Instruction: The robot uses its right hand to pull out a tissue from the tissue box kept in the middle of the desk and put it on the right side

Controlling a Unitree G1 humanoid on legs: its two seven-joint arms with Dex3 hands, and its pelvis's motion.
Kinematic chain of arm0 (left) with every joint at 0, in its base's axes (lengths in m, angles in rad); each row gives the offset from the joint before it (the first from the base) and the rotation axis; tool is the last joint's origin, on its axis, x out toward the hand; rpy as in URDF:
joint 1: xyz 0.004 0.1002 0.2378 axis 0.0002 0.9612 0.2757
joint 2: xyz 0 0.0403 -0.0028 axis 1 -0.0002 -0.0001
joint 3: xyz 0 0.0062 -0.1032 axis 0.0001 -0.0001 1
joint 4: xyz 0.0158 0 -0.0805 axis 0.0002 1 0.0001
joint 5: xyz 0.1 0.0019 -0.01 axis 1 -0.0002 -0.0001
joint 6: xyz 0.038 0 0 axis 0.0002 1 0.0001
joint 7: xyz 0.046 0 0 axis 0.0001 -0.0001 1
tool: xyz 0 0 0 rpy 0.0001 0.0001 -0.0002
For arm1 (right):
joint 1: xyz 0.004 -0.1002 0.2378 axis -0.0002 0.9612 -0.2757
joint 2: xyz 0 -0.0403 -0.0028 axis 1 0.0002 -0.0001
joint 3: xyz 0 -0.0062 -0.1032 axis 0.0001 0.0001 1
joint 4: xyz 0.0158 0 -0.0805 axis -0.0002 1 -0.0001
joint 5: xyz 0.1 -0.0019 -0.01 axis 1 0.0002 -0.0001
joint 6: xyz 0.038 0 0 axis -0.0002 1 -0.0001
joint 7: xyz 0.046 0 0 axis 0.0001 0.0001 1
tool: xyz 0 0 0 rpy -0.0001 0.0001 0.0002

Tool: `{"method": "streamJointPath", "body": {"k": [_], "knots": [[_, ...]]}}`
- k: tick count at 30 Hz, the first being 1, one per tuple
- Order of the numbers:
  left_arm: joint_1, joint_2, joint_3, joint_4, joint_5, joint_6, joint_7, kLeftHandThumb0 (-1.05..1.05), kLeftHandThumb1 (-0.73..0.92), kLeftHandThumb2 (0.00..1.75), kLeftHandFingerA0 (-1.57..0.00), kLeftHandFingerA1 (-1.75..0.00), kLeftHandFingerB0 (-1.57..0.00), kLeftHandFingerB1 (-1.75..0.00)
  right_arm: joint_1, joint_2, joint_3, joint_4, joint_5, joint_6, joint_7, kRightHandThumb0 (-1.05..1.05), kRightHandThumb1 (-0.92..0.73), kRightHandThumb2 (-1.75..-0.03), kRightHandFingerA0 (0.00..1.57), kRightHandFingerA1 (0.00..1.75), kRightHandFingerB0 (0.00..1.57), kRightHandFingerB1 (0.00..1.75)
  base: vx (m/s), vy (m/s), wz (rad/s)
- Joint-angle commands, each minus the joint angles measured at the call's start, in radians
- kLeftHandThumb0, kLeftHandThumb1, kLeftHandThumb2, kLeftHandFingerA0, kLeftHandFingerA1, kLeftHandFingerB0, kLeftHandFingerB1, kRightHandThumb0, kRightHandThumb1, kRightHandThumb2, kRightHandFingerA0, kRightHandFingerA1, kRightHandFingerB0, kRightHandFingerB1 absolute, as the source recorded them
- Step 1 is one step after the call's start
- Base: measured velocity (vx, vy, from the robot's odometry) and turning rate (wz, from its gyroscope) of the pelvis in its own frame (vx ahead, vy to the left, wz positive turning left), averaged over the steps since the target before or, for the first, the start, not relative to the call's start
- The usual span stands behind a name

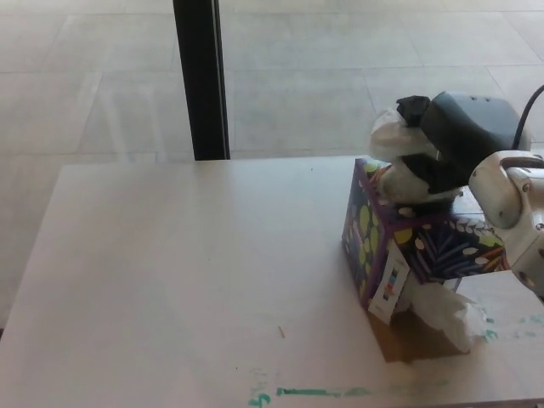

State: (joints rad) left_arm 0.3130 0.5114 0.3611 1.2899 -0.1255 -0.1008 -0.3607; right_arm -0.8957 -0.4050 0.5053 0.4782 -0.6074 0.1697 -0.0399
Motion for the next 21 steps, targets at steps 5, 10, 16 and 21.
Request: {"method": "streamJointPath", "body": {"k": [5, 10, 16, 21], "knots": [[0.022, 0.010, 0.014, 0.006, -0.012, -0.015, 0.013, -0.85, 0.92, 0.68, -0.64, -0.51, -0.57, -0.45, -0.148, -0.108, 0.021, 0.063, -0.176, -0.245, -0.233, -0.27, -0.71, -0.90, 0.96, 1.75, 0.76, 1.33, 0.00, 0.000, 0.00], [0.038, 0.017, 0.013, -0.003, -0.009, -0.026, -0.011, -0.85, 0.92, 0.71, -0.61, -0.51, -0.55, -0.47, -0.218, -0.164, 0.007, 0.097, -0.174, -0.324, -0.226, -0.24, -0.61, -1.00, 0.94, 1.69, 0.78, 1.36, 0.00, 0.000, 0.00], [0.032, 0.013, 0.041, 0.005, -0.034, -0.007, -0.021, -0.83, 0.92, 0.69, -0.57, -0.53, -0.52, -0.49, -0.291, -0.225, 0.009, 0.177, -0.201, -0.402, -0.269, -0.18, -0.47, -1.06, 1.00, 1.63, 0.89, 1.28, 0.00, 0.000, 0.00], [0.049, 0.020, 0.036, 0.001, -0.024, -0.014, -0.016, -0.83, 0.92, 0.71, -0.57, -0.50, -0.52, -0.47, -0.325, -0.319, 0.010, 0.211, -0.224, -0.478, -0.273, -0.23, -0.54, -1.01, 0.96, 1.69, 0.84, 1.27, 0.00, 0.000, 0.00]]}}
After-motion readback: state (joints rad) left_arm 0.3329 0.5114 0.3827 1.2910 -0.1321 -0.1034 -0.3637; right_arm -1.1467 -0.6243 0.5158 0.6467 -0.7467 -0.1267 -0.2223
